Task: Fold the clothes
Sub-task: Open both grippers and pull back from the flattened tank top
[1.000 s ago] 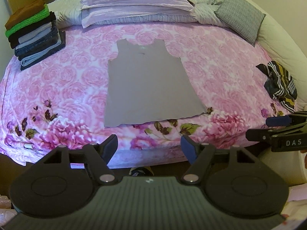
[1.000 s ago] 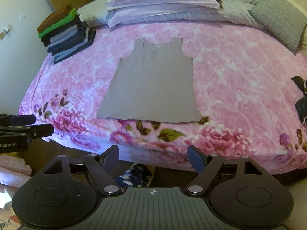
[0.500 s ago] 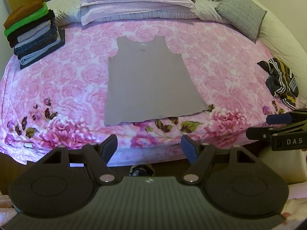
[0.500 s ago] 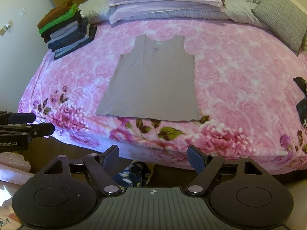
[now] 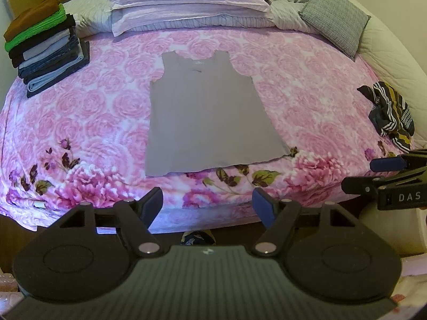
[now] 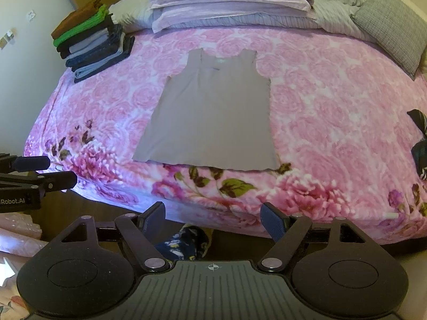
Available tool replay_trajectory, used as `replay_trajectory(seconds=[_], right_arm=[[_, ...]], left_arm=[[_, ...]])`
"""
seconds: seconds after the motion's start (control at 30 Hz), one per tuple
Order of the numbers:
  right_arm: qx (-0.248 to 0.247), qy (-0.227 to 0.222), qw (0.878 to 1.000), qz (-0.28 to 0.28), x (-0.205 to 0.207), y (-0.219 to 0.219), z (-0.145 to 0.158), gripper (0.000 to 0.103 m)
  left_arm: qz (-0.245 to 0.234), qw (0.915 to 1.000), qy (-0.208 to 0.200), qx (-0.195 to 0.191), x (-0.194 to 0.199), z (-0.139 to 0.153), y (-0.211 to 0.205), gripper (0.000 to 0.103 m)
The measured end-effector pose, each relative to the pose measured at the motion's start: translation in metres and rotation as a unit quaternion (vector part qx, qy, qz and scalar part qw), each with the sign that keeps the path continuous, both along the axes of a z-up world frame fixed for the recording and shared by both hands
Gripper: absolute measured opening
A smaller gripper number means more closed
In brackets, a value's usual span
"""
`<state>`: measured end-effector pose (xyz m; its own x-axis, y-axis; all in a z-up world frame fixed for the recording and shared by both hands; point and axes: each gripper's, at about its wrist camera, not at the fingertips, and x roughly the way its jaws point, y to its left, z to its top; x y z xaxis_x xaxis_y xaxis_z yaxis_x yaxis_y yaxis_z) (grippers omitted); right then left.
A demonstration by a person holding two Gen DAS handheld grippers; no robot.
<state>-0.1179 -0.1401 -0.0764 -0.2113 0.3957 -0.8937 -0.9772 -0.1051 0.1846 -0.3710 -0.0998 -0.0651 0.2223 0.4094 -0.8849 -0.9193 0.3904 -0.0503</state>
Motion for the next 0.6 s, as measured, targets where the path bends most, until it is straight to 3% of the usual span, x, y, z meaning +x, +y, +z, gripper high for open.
replay_trajectory(seconds=[0.33,0.6], right_arm=[[0.007,-0.008,1.0,0.003,-0.012,0.019,0.007,0.075],[0.006,-0.008,1.0,-0.011,-0.013,0.055,0.006,0.075]], left_arm=[[-0.002,0.9999,-0.013,-0.002,-0.011,-0.001,0.03,0.071],[-0.002,0.9997,-0.021,-0.013,-0.013,-0.007,0.081,0.071]])
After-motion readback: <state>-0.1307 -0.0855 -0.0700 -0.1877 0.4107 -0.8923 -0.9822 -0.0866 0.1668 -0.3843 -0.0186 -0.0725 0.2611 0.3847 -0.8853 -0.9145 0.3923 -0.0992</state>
